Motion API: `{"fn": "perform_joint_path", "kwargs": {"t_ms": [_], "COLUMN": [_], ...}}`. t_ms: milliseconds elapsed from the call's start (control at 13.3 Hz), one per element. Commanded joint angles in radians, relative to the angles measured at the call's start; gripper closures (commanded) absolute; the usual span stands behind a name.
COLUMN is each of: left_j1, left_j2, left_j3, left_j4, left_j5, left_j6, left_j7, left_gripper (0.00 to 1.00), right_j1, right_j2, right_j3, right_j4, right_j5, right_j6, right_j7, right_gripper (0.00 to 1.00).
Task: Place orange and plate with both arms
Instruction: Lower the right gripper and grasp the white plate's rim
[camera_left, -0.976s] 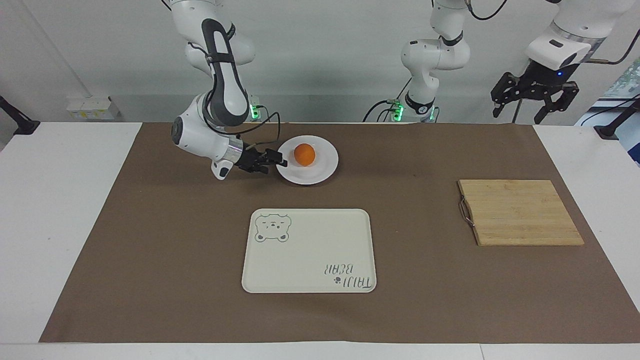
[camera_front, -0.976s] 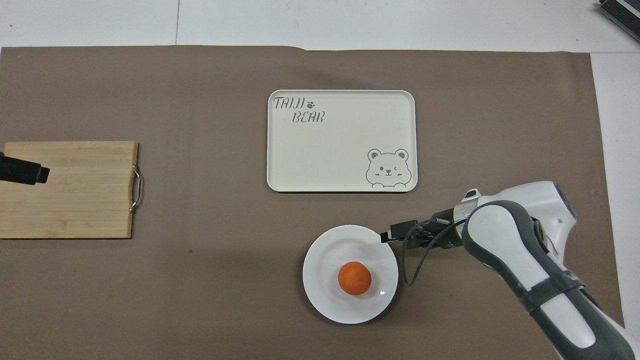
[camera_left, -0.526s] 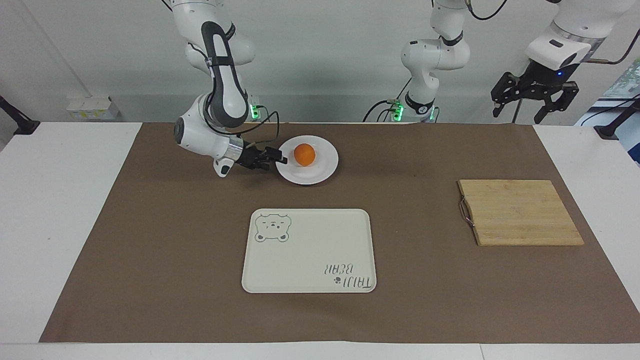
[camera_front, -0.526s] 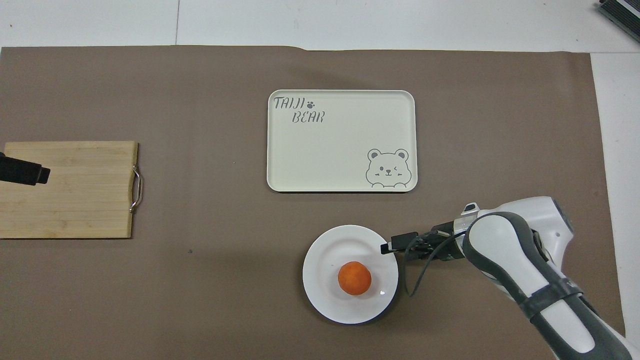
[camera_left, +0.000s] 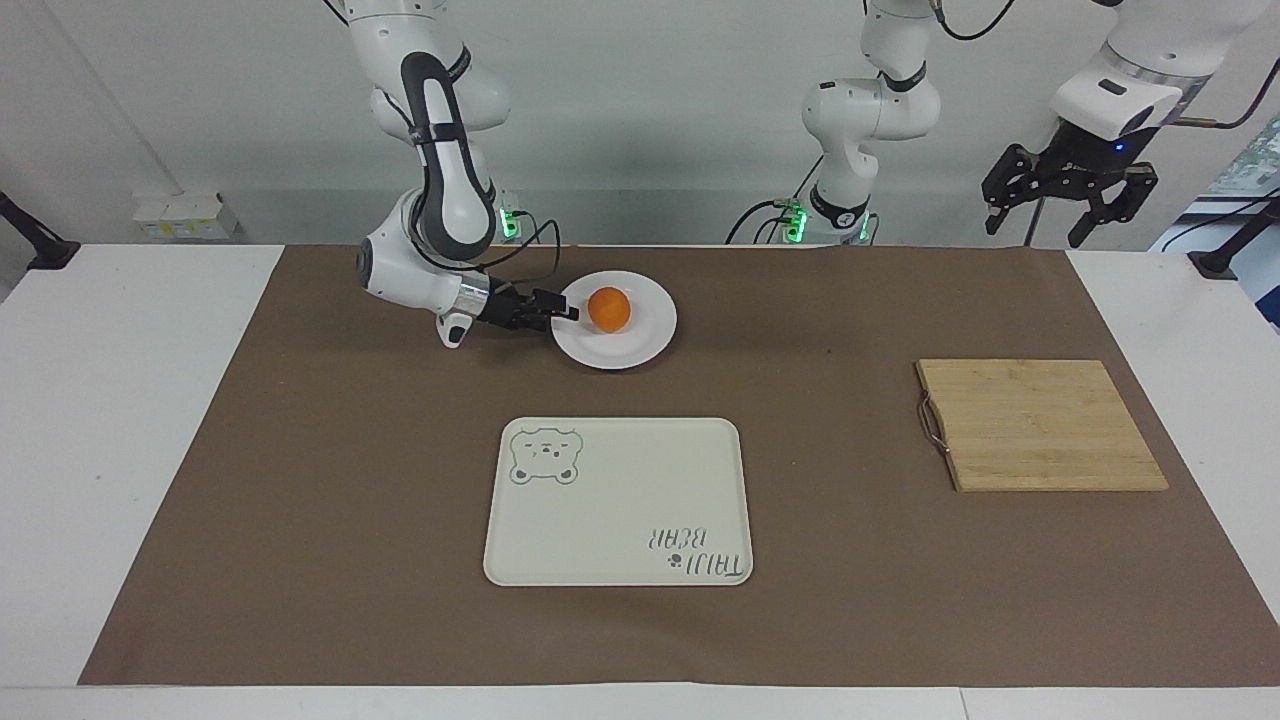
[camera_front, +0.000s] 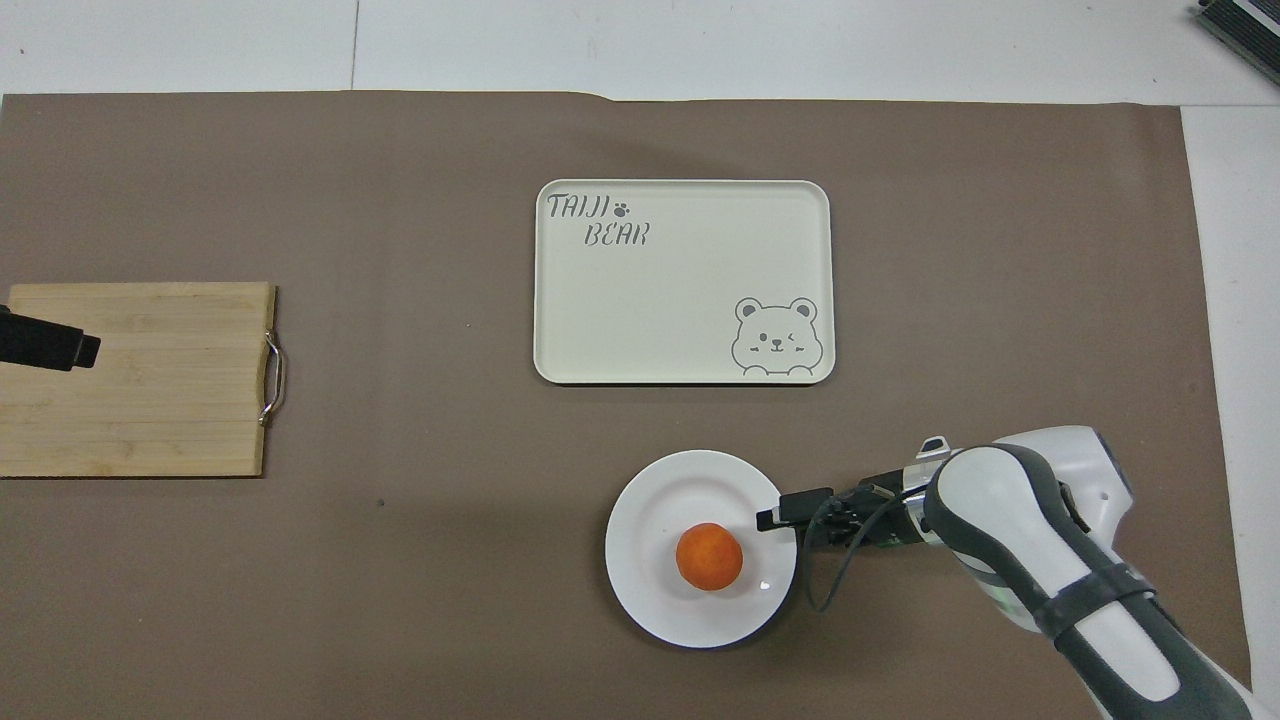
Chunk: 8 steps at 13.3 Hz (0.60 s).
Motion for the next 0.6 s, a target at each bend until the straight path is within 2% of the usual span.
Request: {"fn": "perform_joint_path", "kwargs": {"t_ms": [0,526], "left_j1": [0.015,0.015], "left_j2": [0.001,0.001], "left_j3": [-0.012,-0.012], "left_j4": [0.018,0.018], "left_j5": [0.02,0.02], "left_j6": [-0.023,-0.023], "left_j7": [0.01,0.01], "left_gripper": [0.0,0.0], "right_j1": [-0.004,0.002], "right_j2": [-0.032,-0.045], "right_j3": [0.004,0.005], "right_j4": [-0.046,-0.075], "right_j5": [0.036,0.05], "right_j6": [0.008,-0.003], "right_j7": [-0.033,-0.034], "right_gripper": [0.0,0.0]}}
